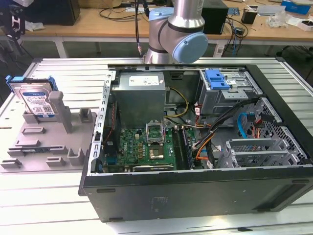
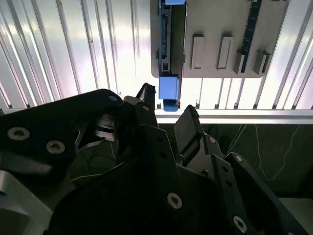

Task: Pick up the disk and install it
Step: 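Pick up the disk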

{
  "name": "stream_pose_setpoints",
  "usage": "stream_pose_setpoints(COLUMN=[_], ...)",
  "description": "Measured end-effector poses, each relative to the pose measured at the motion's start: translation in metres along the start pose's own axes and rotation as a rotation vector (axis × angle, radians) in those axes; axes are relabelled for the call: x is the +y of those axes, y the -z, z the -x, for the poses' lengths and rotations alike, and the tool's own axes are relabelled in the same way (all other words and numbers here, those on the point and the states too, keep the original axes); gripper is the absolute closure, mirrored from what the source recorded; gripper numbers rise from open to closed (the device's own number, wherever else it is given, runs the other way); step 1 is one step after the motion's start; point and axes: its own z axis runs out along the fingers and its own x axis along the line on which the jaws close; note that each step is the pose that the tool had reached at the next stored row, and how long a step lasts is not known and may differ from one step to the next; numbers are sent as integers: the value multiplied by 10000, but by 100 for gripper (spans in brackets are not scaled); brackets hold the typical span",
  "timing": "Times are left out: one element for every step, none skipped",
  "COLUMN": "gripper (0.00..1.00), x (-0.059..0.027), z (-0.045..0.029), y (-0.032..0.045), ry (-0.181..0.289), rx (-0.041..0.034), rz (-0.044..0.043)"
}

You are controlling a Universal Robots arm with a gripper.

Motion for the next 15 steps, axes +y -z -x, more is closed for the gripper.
stream_pose_setpoints(gripper=[56,56,56,56,56,56,56,56,56,56,56,56,56,56,56], x=[0,0,0,0,0,0,0,0,0,0,0,0,-1,0,0], z=[0,0,0,0,0,0,0,0,0,0,0,0,0,0,0], y=[0,-1,-1,-2,-3,-3,-4,-4,-4,-4,-4,-5,-6,-6,-6], ry=[189,388,573,786,965,1145,1341,1515,1695,1880,2070,2359,2549,2745,3066], rx=[12,25,35,46,55,63,73,82,91,102,113,128,139,148,164], rz=[-4,-7,-9,-12,-15,-16,-19,-20,-23,-26,-28,-32,-36,-38,-41])
